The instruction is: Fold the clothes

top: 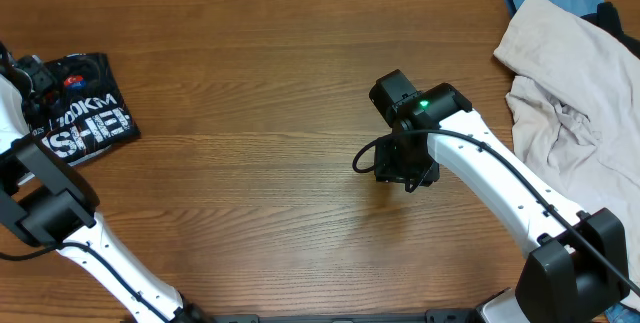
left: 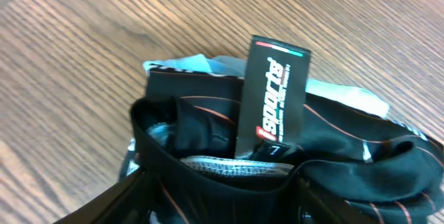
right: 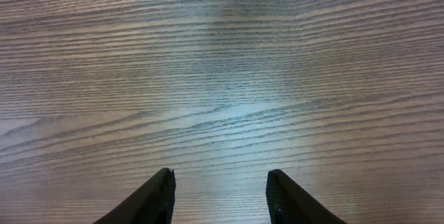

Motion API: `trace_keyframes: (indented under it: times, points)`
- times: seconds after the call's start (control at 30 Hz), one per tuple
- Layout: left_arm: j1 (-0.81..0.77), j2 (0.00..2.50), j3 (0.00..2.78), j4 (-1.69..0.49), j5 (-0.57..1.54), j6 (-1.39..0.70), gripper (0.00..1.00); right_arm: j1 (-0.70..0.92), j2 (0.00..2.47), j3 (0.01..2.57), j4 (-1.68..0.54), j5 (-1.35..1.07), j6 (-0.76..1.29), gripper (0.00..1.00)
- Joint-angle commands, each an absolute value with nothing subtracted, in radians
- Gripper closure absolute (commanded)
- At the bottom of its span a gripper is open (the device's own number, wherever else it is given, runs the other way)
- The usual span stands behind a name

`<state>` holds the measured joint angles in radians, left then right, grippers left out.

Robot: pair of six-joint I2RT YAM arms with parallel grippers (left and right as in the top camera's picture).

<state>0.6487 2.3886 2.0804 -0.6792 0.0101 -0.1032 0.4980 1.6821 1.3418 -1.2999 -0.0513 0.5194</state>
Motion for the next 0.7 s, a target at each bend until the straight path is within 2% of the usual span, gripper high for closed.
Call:
trace_keyframes:
  times: [0.0, 0.3, 0.4, 0.53, 0.57, 0.6, 0.67]
  points:
    - [0.654, 2.389, 2.092, -0.672, -0.055, -0.120, 0.31, 0.494, 1.655, 1.367, -1.295, -0.042, 0.516, 0.54]
    - [0.657, 2.386, 2.146, -0.784, 0.000, -0.125, 0.14, 0.494, 1.655, 1.367, -1.280, -0.043, 0.517, 0.53]
    - [0.656, 2.383, 2.250, -0.894, -0.010, -0.125, 0.13, 0.492, 1.655, 1.367, -1.249, -0.043, 0.516, 0.48]
    - [0.635, 2.356, 2.418, -1.042, 0.001, -0.136, 0.13, 0.466, 1.655, 1.367, -1.183, -0.059, 0.516, 0.35]
    - [0.625, 2.348, 2.456, -1.072, 0.001, -0.135, 0.13, 0.458, 1.655, 1.367, -1.167, -0.068, 0.516, 0.30]
    - [0.612, 2.340, 2.494, -1.099, 0.001, -0.135, 0.12, 0.449, 1.655, 1.367, -1.152, -0.075, 0.516, 0.18]
    - [0.581, 2.325, 2.563, -1.157, 0.000, -0.135, 0.11, 0.429, 1.655, 1.367, -1.119, -0.075, 0.516, 0.06]
